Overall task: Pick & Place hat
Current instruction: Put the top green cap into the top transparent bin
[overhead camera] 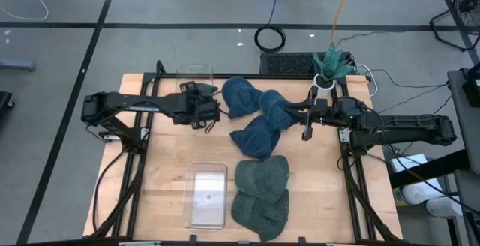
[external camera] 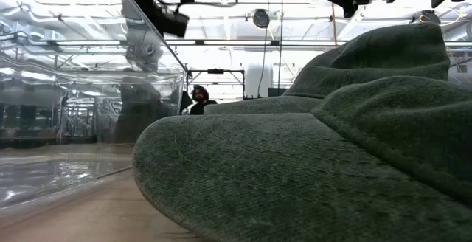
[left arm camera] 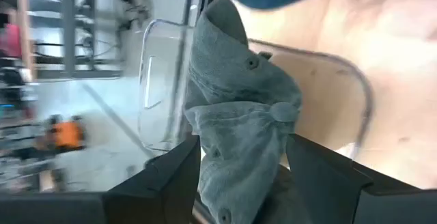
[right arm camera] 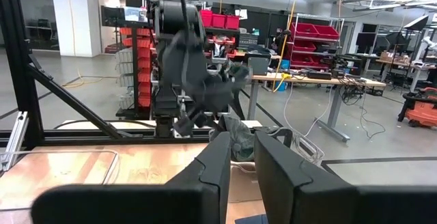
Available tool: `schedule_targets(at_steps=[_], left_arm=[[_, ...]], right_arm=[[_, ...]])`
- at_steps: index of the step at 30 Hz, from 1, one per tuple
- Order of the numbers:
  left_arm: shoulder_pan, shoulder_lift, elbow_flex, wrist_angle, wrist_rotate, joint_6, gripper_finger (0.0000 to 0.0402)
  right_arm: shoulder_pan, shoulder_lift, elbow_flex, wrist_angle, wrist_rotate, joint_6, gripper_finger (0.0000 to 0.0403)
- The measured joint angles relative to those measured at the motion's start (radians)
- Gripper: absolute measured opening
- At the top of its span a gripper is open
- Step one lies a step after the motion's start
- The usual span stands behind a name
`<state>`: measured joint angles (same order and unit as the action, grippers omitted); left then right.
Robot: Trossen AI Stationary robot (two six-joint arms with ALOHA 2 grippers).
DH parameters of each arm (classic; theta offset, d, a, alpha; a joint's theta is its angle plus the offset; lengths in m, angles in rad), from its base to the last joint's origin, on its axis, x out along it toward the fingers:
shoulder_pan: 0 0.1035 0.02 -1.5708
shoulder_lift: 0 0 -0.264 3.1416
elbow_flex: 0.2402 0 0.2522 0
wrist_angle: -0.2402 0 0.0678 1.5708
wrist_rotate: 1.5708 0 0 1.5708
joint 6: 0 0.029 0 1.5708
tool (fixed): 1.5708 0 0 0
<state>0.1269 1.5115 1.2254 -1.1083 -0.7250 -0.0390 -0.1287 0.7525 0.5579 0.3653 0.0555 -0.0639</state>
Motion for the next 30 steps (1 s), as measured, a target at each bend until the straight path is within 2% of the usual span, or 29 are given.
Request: schedule_targets(at_steps=[5, 9, 11, 13, 15, 19, 21, 25, 30], left_arm=[[0.043, -0.084, 0.015, 0.015, 0.079, -0.023, 0.0225], [0.11, -0.104, 0.015, 0.02, 0.112, -0.042, 0.0225], [0.158, -0.104, 0.016, 0.022, 0.201, -0.058, 0.0214], [0.204, -0.094, 0.015, 0.04, 0.318, -0.061, 0.0186], [0.241, -0.078, 0.013, 0.067, 0.404, -0.062, 0.0139], [0.303, -0.055, 0.013, 0.113, 0.476, -0.047, 0.0024], [0.328, -0.039, 0.012, 0.117, 0.508, -0.045, 0.0014], [0.35, 0.023, 0.013, 0.102, 0.492, -0.044, 0.0024], [0.356, 0.126, 0.012, 0.073, 0.582, -0.048, 0.0005]], right_arm=[[0.0, 0.0, 0.0, -0.001, -0.003, 0.0, 0.0054], [0.0, 0.0, 0.0, 0.0, -0.003, 0.0, 0.0054], [0.0, 0.0, 0.0, 0.001, -0.003, 0.0, 0.0054], [0.0, 0.0, 0.0, 0.001, -0.003, 0.0, 0.0054], [0.0, 0.0, 0.0, 0.001, -0.003, 0.0, 0.0054], [0.0, 0.0, 0.0, 0.004, -0.004, 0.0, 0.0054], [0.0, 0.0, 0.0, 0.004, -0.004, -0.001, 0.0054], [0.0, 0.0, 0.0, 0.004, -0.004, -0.001, 0.0054], [0.0, 0.0, 0.0, 0.0, -0.004, -0.002, 0.0054]])
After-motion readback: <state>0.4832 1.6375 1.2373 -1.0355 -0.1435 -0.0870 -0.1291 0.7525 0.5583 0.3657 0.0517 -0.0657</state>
